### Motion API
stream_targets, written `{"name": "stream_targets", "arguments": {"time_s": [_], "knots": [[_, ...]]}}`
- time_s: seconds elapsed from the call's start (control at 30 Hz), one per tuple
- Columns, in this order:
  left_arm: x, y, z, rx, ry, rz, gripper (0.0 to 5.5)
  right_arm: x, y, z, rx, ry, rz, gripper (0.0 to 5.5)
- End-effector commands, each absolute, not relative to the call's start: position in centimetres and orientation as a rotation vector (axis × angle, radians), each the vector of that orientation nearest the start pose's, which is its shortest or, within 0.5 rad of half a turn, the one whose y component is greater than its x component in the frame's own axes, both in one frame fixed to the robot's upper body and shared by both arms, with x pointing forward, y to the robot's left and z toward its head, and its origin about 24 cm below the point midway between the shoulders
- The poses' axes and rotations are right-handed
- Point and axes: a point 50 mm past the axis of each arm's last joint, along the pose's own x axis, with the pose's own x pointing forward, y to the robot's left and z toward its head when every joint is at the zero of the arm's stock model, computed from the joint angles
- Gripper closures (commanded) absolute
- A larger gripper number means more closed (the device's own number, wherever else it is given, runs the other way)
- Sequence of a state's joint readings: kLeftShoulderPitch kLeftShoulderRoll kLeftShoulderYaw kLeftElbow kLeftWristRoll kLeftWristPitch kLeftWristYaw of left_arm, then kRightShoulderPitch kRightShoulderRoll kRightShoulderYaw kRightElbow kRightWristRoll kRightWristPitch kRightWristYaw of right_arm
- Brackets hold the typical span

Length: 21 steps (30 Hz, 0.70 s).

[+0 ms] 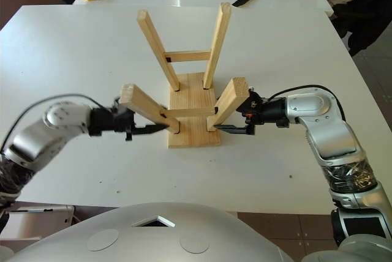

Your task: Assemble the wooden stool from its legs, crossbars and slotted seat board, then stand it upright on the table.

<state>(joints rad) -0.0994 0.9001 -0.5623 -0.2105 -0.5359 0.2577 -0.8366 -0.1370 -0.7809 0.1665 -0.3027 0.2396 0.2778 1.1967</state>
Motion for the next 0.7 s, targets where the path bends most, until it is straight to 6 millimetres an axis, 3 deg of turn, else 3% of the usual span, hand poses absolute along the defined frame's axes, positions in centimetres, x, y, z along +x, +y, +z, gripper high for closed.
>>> {"name": "stream_targets", "arguments": {"time_s": [0.03,0.17,0.27,0.43,0.5,0.6,0.7], "knots": [[19.3,16.1,4.2,0.264,0.617,-1.344,2.40,22.8,-17.2,11.6,-0.569,0.243,1.386,1.47],[20.5,16.8,6.4,0.270,0.558,-1.337,1.72,22.5,-17.5,11.1,-0.563,0.254,1.358,1.47],[21.4,18.5,7.9,0.278,0.492,-1.255,1.25,22.1,-18.2,11.1,-0.554,0.264,1.317,1.47],[21.6,20.4,11.3,0.176,0.366,-1.125,1.22,21.2,-19.5,10.9,-0.532,0.285,1.237,1.47],[21.4,21.2,11.8,0.222,0.374,-1.020,1.22,20.8,-20.3,11.1,-0.521,0.291,1.191,1.47],[21.2,22.6,12.8,0.238,0.362,-0.883,1.22,19.9,-21.9,11.8,-0.500,0.311,1.121,1.47],[21.2,23.1,15.0,0.198,0.281,-0.815,1.22,19.1,-23.8,12.8,-0.442,0.313,0.997,1.47]]}}
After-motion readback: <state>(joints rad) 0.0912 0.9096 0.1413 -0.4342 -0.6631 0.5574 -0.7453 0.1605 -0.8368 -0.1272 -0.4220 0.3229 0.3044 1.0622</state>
